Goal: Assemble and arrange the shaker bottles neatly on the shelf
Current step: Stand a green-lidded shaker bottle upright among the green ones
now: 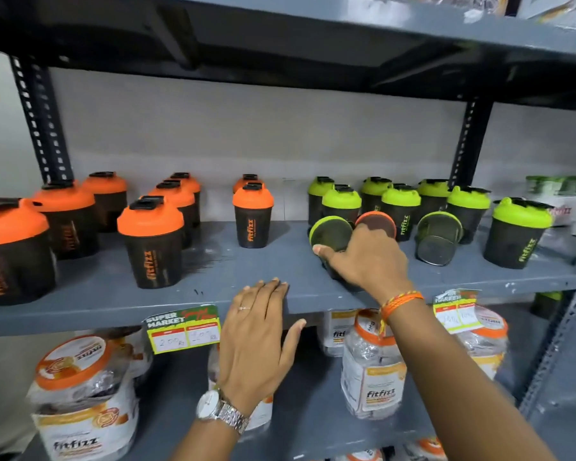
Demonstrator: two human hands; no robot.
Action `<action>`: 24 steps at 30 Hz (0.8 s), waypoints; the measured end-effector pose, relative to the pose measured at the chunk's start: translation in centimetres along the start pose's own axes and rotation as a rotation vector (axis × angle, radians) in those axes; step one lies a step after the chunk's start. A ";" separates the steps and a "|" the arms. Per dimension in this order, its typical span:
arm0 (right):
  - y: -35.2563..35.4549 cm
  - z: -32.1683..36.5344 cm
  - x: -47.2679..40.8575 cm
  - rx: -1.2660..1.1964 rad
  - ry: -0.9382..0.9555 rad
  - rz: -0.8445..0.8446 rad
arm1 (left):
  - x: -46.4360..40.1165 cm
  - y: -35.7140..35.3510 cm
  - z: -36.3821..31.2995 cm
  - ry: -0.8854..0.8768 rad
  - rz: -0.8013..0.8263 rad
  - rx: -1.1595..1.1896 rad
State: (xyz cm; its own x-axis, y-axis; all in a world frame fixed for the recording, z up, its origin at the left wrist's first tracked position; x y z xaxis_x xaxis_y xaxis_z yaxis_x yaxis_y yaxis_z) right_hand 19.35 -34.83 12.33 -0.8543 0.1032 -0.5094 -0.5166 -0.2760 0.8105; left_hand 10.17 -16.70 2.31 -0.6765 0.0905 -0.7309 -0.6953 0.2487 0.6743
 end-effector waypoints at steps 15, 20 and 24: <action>-1.2 -5.8 -0.1 -0.427 -0.190 0.007 | 0.1 -1.4 0.3 -0.053 -0.127 -0.131; -4.3 -5.6 0.7 -1.298 -0.375 0.265 | 0.2 -1.4 0.3 -0.054 -0.121 -0.144; -5.2 -3.2 0.9 -1.775 -0.380 0.509 | 0.3 -1.2 0.3 -0.057 -0.110 -0.153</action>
State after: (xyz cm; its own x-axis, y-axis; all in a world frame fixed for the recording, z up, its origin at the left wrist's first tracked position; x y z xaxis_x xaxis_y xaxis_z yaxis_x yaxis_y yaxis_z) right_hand 21.44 -36.34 6.79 -0.9802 -0.1867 -0.0651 0.1947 -0.8540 -0.4825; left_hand 10.89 -16.73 1.27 -0.5822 0.1268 -0.8031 -0.7962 0.1111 0.5947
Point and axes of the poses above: each hand's wrist, its own x-axis away from the middle knuckle, its own y-axis out of the back of the hand, z = x × y, the point moved 10 cm from there along -x, towards the middle knuckle, and after that the axes turned 1 degree about x, right-handed, at the moved point
